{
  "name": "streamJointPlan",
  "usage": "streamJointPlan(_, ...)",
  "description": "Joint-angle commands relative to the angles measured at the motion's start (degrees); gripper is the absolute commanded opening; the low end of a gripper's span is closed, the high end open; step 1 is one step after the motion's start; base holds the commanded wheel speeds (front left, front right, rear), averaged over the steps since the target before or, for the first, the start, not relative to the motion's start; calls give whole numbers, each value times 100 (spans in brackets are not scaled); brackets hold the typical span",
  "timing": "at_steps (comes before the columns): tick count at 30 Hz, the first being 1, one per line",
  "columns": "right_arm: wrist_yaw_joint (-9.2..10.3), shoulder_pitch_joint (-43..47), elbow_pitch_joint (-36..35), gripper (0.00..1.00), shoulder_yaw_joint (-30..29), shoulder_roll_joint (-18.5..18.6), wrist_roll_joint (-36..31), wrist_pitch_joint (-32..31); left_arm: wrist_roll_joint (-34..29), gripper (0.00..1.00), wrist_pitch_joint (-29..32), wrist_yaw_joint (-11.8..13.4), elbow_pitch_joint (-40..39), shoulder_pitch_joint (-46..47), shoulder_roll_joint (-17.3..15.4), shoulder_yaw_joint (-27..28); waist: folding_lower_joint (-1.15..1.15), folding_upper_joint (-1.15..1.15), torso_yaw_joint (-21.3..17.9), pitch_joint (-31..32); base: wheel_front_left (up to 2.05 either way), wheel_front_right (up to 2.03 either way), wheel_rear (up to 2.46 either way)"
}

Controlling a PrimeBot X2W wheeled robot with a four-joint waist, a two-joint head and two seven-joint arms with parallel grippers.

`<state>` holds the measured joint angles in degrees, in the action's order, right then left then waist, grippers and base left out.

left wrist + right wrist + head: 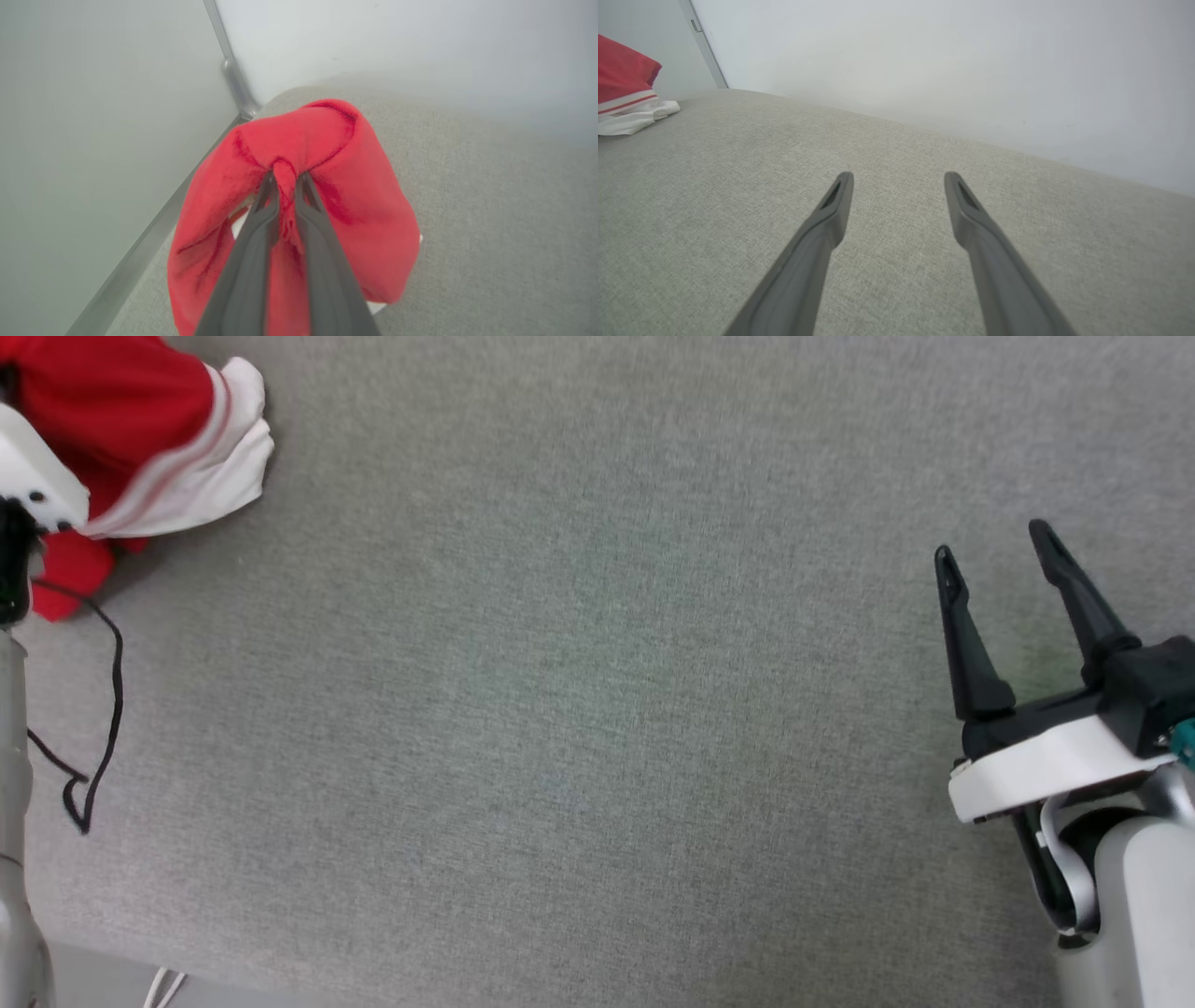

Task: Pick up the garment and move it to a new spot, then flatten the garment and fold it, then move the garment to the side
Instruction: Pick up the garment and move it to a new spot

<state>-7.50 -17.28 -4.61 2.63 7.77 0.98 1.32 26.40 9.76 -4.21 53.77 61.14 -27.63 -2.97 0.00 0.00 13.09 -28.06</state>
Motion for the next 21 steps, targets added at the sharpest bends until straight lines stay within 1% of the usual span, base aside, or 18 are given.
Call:
streamJointPlan(1, 2, 125, 59, 100, -9, -59, 24, 53, -90, 0, -404, -32, -127, 107, -16, -19, 0, 0, -27, 383, 0, 0, 0)
streamJointPlan(5, 2, 250, 189, 100, -54, -191, 58, 135, -64, 0, -1373, -171, -350, 143, 76, -48, 0, 0, -100, 792, 0, 0, 0)
streamJointPlan(10, 2, 443, 370, 100, -117, -354, 134, 249, -58, 0, -2215, -272, -682, 56, 278, -180, 0, 0, -302, 1326, 0, 0, 0)
streamJointPlan(15, 2, 720, 426, 100, -259, -442, 141, 287, -99, 0, -2468, -301, -1323, -306, 673, -364, 0, 0, -563, 1806, 0, 0, 0)
streamJointPlan(21, 2, 991, 438, 100, -362, -488, 194, 256, -164, 0, -2505, -266, -2153, -1179, 1296, -579, 0, 0, -1075, 2261, 0, 0, 0)
